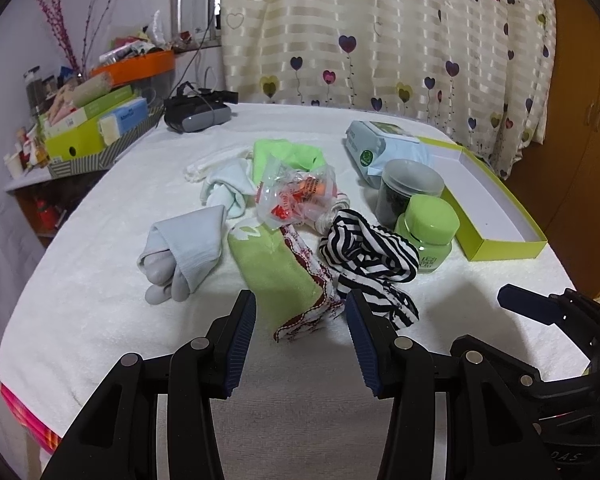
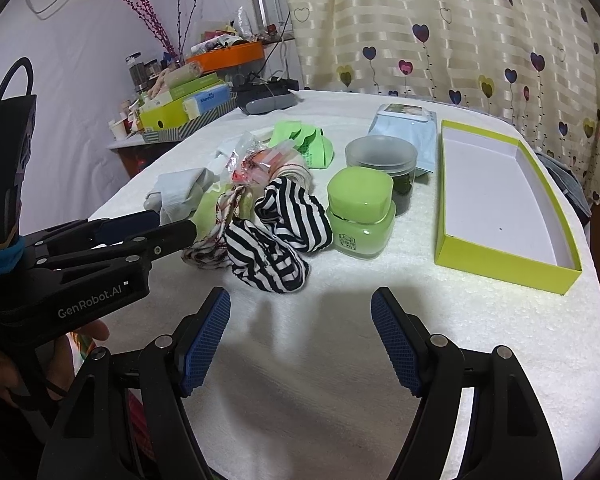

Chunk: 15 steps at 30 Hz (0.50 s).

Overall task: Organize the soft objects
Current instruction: 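Move both tools toward the striped cloth and green towel on the table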

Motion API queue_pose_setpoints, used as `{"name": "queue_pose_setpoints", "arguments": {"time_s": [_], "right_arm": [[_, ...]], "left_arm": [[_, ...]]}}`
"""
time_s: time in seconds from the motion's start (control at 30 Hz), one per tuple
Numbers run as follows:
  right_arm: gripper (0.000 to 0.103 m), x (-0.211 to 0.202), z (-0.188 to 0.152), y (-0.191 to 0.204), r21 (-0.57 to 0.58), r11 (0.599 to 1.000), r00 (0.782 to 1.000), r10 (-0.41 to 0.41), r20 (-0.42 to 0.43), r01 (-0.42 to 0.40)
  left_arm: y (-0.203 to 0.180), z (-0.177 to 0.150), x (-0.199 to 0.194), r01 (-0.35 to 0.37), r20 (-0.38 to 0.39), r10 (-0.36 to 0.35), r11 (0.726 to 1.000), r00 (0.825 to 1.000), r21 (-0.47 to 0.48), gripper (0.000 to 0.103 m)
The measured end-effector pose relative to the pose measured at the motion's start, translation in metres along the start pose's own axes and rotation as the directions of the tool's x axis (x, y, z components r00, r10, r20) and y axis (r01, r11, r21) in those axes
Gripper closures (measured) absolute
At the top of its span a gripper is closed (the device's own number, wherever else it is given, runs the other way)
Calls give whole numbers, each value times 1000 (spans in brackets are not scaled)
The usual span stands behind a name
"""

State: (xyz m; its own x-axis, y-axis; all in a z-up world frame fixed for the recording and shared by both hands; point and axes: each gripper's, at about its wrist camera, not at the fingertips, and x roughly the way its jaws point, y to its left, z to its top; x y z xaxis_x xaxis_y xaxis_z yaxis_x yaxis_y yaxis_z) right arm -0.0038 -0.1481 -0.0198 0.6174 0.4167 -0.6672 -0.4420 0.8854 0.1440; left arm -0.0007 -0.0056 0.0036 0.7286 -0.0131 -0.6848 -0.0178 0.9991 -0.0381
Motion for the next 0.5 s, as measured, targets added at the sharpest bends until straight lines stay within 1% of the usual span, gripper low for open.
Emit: {"name": "queue_pose_setpoints", "arguments": {"time_s": [0.17, 0.27, 0.5], "right_arm": [[30, 0, 1, 1, -1, 1000, 1000, 4, 2, -4], [30, -1, 2, 2, -2, 1000, 1000, 5, 4, -5], [30, -1, 3, 3, -5, 1000, 1000, 6, 3, -6]], "left_arm": [[0, -1, 1, -13, -14, 13, 1000, 1000, 5, 57], [3, -1, 0, 8, -17, -8, 1000, 1000, -9, 57], [2, -2, 1, 6, -19, -7, 1000, 1000, -10, 57]]}}
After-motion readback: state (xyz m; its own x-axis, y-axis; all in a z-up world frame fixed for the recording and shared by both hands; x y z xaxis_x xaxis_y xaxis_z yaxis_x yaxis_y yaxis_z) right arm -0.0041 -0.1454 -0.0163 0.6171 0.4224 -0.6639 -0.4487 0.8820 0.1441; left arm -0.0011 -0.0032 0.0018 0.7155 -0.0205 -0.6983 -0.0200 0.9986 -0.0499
